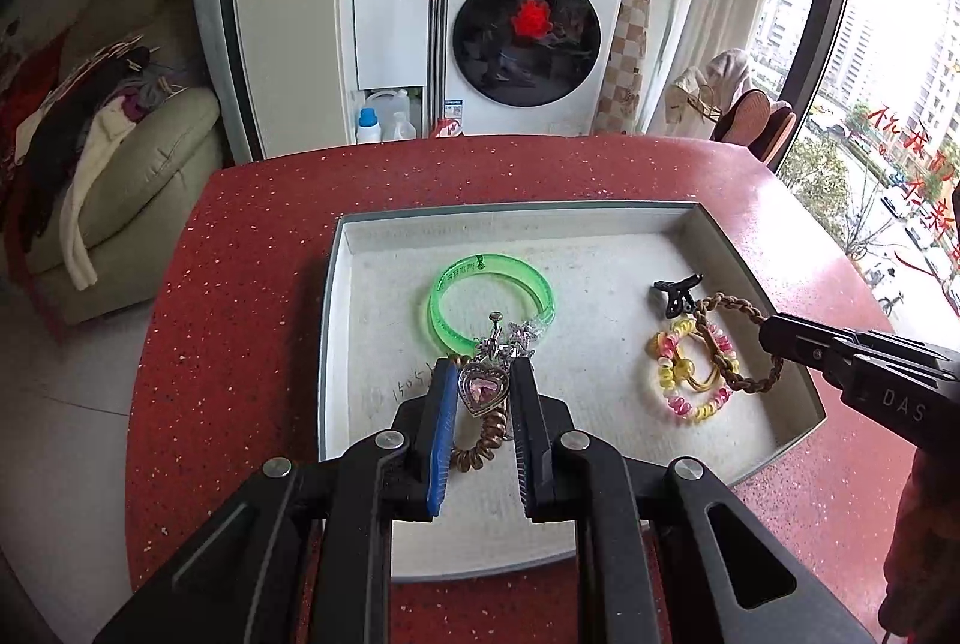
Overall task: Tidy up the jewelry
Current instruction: 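Carry the braided bracelet into the tray and open the right gripper while the left drops the pendant there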
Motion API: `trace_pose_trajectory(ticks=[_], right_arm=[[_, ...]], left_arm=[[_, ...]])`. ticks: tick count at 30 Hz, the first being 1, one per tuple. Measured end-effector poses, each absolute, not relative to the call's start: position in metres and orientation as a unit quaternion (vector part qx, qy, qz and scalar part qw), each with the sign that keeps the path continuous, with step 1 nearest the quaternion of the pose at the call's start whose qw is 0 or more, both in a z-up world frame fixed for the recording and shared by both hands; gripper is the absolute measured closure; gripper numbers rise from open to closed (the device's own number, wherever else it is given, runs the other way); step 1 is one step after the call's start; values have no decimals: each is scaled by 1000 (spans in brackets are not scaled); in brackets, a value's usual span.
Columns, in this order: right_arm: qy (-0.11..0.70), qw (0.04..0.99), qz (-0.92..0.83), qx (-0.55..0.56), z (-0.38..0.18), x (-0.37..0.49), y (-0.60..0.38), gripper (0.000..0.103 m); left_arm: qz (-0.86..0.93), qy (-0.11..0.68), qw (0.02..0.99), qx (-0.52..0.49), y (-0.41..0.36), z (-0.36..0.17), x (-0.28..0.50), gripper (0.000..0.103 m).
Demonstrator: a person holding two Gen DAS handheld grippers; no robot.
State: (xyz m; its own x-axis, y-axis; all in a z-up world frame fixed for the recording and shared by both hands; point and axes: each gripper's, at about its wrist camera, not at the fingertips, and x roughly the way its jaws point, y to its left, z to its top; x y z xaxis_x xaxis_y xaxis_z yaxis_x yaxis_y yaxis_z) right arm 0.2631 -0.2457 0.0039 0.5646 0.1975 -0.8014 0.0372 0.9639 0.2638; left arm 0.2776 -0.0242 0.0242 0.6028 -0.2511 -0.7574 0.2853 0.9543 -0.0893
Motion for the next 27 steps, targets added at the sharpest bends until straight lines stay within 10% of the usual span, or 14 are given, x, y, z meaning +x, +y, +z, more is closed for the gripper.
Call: trace_pose_trajectory(ticks=[27], right_arm=[[491,862,24,124,-36,276,-244,96]], left_arm=[[-118,429,892,81,-49,-16,292,67]])
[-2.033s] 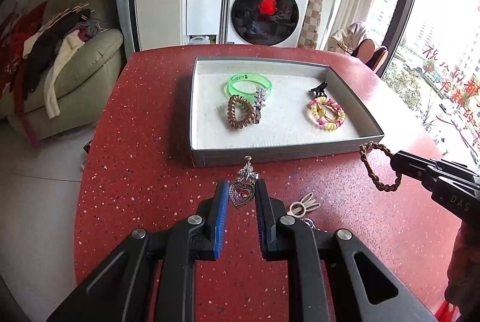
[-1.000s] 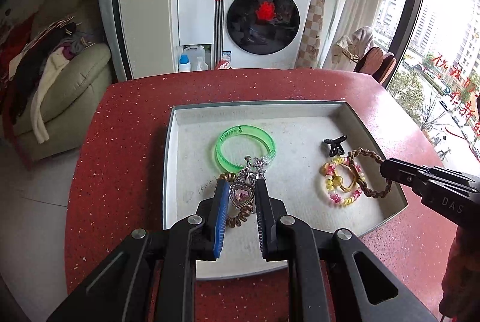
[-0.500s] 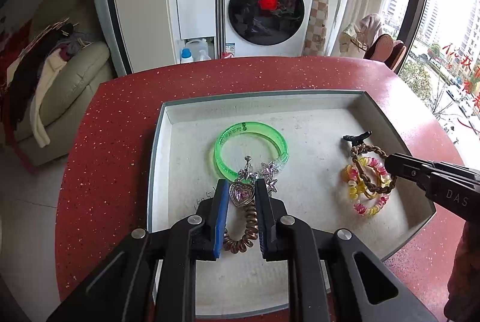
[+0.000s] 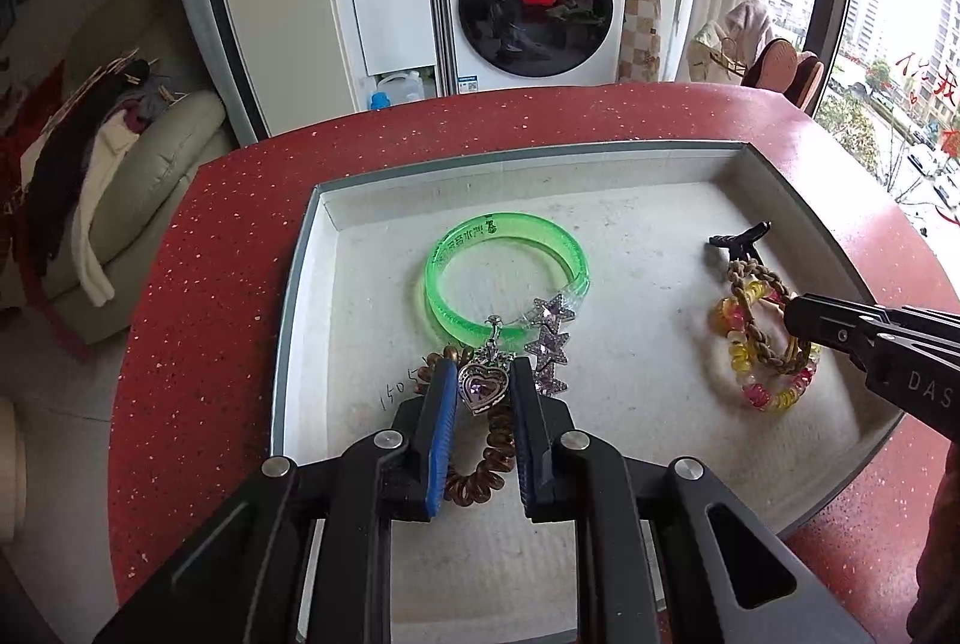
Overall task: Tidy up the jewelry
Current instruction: 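Carry the braided bracelet into the tray and open the right gripper while the left drops the pendant there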
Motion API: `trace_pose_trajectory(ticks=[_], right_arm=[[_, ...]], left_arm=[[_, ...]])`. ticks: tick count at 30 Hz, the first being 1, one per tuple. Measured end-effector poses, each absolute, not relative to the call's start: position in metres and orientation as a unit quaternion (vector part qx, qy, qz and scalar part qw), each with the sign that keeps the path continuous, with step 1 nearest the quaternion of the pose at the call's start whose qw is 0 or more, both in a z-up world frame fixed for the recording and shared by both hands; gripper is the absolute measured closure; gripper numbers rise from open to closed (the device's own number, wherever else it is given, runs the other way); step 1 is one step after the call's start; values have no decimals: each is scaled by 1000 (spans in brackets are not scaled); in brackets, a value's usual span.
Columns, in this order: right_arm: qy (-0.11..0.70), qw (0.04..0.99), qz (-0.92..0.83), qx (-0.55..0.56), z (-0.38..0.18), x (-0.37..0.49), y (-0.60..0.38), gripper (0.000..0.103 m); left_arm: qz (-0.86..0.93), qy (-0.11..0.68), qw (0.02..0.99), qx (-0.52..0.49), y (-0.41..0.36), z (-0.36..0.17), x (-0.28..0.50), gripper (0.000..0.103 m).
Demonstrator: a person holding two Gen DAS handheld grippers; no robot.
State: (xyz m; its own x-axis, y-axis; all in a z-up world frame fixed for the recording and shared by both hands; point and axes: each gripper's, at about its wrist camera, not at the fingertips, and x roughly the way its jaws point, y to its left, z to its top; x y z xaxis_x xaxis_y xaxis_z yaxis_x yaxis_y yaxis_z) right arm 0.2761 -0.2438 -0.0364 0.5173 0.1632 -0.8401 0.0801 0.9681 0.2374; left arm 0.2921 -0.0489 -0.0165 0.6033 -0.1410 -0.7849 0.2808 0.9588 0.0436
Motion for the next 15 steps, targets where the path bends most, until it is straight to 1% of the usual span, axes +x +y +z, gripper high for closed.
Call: trace_pose_trajectory(ticks=[11,13,14,15], right_arm=[[482,865,33,134,-30,269,-245,94],[477,867,35,138,-27,266,-246,90],[475,869,36,139,-25,264,-246,83],[472,870,36,139,-23,261,-245,73]], left_arm=[[-100,438,890,80,-43,-16,292,66],[-101,435,891,78,-43,-13,290,66],[-102,433,892,78,-43,-11,289,66],[-103,430,893,78,-44,-9,287,66]])
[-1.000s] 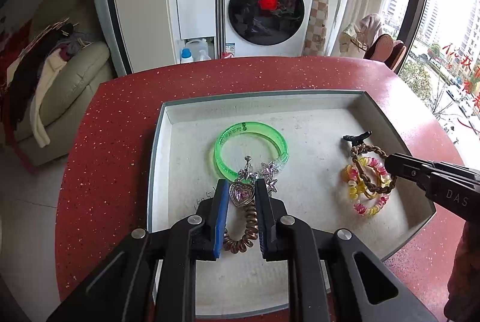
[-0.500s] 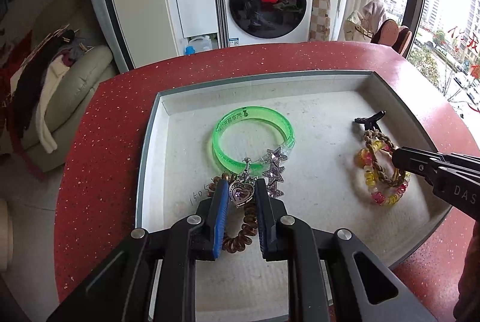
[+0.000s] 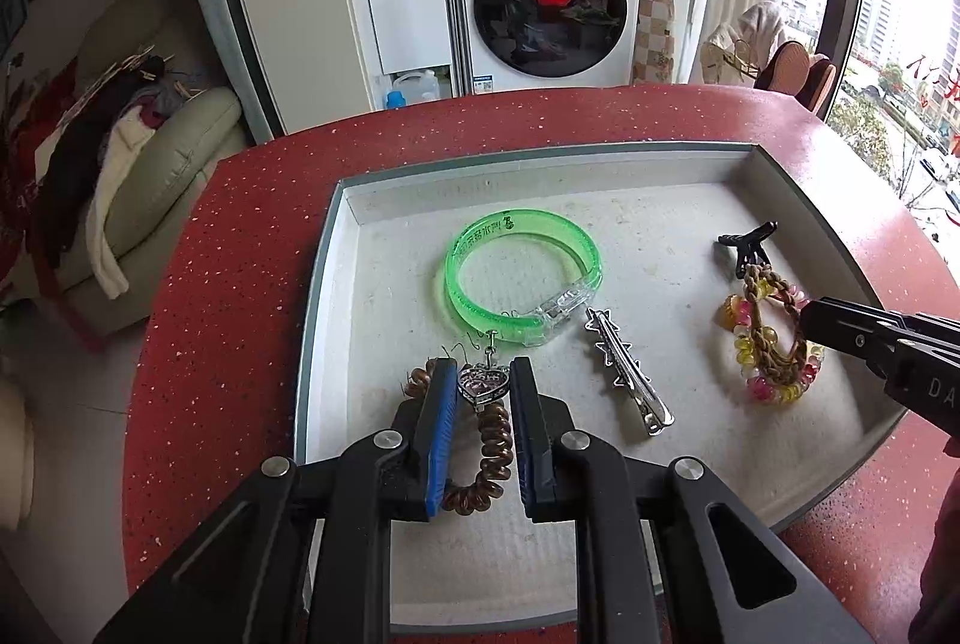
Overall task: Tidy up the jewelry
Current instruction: 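Carry the braided bracelet into the tray and open the right gripper while the left drops the pendant there, then withdraw both open grippers from the tray toward the last jewelry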
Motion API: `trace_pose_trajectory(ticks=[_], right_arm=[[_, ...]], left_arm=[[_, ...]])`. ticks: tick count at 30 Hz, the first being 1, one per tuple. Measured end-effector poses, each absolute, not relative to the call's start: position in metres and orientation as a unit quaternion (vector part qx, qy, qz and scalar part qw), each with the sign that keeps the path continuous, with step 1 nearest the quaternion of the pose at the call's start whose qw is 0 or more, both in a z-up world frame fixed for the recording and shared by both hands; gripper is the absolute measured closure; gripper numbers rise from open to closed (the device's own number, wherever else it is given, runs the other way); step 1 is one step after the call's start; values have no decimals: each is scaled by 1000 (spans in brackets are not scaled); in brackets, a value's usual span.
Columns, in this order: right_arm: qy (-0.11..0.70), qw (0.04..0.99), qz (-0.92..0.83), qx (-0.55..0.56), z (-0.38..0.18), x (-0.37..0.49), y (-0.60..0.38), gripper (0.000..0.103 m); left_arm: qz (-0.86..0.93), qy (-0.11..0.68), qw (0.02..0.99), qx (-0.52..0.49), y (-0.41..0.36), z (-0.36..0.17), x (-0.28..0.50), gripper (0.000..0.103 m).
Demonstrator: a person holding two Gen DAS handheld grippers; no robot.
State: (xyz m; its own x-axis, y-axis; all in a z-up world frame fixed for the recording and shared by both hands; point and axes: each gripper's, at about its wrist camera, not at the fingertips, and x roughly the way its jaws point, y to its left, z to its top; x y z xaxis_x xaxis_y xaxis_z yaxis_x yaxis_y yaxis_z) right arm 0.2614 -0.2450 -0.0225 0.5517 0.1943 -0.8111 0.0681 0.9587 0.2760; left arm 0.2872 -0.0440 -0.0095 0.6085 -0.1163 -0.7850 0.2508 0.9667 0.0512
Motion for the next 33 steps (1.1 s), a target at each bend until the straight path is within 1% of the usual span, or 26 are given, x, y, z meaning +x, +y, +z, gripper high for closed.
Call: trace_pose_trajectory(ticks=[1,2,3,12,24,25,26,27,29,31,32,33], right_arm=[[469,872,36,139,-20,259,-244,68],[465,874,36,139,-18,255,-243,61],[462,875,37,139,-15,252,-243,60],[454,878,44,141,-3,235,-236,58],[449,882,40,141,4,231,-237,58],[447,882,39,142,4,230,-236,58],[446,883,39,142,5,230,-236,58],[445,883,40,143,6,230,-236,58],[444,884,40,141,7,230,-234,58],[443,885,42,140,9,229,-234,52],[438,887,42,140,10,227,-233,39],[430,891,41,138,12,225,-233,22]], left_arm=[[-104,428,894,79,-44,-8,286,66],[-104,427,895,79,-44,-6,284,66],[-105,425,896,78,-44,-4,283,66],[-110,411,902,76,-42,11,266,66],[-102,411,904,60,-33,17,264,66],[-103,410,904,59,-33,18,263,51],[-102,409,905,59,-33,18,263,27],[-97,406,907,56,-31,20,262,0],[-93,385,917,46,-28,26,256,0],[-99,389,915,46,-28,26,255,0],[-98,388,915,48,-27,27,254,0],[-95,385,917,49,-26,27,253,0]])
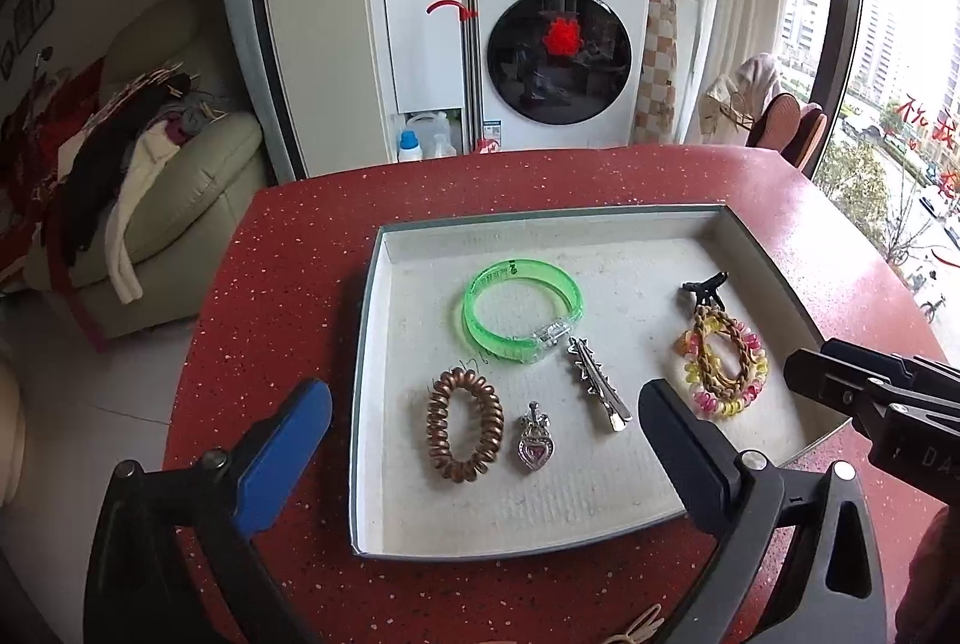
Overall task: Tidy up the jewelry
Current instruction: 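Withdraw both open grippers from the tray toward the last jewelry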
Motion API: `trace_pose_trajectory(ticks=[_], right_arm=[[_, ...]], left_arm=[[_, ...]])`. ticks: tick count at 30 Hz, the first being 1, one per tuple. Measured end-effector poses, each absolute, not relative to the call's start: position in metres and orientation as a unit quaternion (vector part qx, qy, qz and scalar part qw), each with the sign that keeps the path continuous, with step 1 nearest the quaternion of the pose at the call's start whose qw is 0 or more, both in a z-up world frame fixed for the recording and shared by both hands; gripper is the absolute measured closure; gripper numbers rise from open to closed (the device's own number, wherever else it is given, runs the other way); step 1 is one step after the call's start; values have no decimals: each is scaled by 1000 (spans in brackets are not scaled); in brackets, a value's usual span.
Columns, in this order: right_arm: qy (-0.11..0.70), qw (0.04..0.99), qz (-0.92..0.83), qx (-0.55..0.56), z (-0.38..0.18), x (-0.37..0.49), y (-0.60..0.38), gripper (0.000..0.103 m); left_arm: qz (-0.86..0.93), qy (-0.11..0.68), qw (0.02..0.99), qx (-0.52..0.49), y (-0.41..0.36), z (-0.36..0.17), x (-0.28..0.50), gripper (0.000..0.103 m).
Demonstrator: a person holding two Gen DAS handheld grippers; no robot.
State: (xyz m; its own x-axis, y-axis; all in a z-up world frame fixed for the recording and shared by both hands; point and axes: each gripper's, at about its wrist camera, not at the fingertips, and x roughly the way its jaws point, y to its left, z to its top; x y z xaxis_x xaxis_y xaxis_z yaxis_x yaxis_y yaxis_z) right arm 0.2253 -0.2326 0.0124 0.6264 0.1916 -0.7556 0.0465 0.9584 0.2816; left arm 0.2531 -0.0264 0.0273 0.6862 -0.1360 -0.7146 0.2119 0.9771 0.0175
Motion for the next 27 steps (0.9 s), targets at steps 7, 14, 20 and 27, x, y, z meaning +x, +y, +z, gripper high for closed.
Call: trace_pose_trajectory(ticks=[7,14,20,27], right_arm=[[393,906,38,154,25,214,-236,0],[407,901,44,140,30,208,-231,0],[425,894,53,135,32,198,-224,0],[437,889,74,120,30,175,-206,0]], left_arm=[[-88,387,917,50,-23,28,246,0],[-86,393,914,53,-19,29,236,0],[-89,394,913,56,-13,31,224,0],[-91,401,910,54,4,26,205,0]])
